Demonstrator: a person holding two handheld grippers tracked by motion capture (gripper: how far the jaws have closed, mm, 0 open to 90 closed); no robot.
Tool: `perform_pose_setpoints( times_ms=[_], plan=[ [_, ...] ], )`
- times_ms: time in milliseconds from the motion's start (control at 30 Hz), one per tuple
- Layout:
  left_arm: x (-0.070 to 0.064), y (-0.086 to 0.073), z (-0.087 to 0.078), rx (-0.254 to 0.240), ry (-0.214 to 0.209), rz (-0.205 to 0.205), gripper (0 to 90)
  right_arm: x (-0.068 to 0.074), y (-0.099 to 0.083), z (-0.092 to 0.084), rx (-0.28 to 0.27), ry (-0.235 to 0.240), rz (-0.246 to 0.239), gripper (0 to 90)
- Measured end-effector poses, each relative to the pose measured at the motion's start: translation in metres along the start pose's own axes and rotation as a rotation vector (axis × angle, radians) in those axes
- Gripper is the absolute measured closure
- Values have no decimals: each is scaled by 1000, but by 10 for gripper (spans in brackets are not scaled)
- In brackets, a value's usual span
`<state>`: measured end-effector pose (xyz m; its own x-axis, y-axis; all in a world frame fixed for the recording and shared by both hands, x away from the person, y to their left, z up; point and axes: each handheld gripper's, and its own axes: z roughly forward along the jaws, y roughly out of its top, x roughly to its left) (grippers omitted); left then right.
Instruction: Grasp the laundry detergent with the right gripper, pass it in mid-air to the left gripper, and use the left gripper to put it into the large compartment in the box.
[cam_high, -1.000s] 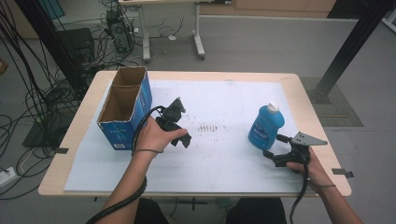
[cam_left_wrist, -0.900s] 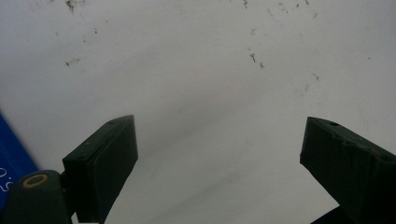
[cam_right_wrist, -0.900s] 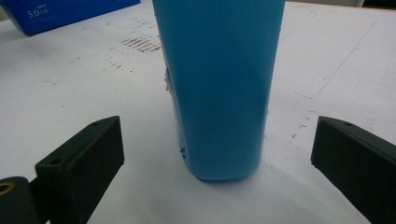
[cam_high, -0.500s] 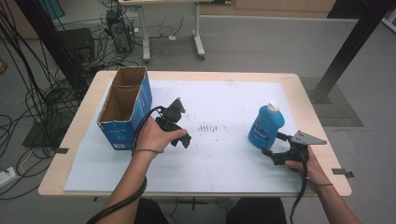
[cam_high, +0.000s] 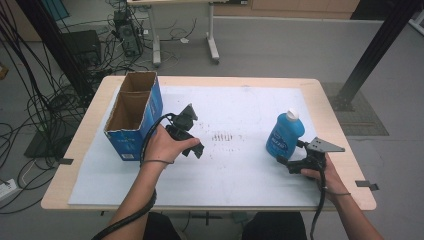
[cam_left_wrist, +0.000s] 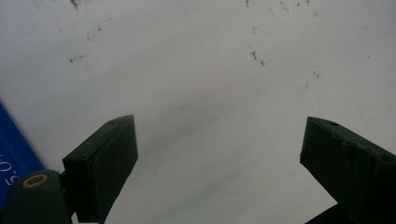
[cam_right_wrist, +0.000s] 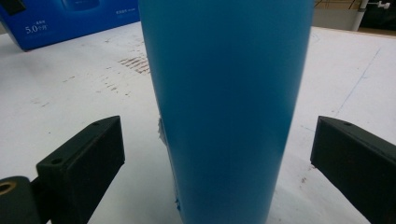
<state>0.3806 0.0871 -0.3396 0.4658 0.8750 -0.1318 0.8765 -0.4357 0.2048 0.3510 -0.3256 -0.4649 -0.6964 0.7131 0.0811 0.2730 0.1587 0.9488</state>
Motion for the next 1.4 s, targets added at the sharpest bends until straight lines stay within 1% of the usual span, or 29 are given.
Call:
perform_pose_setpoints(
  times_ms=[500,900,1400],
  plan=[
    [0,0,0,0,-1,1,115,4,4,13,3,10,-46,19],
    [0,-1,1,3,0,-4,115,3,7,21,-9,4,-44,24],
    [1,0,2,8,2,-3,115,3,7,22,-16,0,-36,25]
  ],
)
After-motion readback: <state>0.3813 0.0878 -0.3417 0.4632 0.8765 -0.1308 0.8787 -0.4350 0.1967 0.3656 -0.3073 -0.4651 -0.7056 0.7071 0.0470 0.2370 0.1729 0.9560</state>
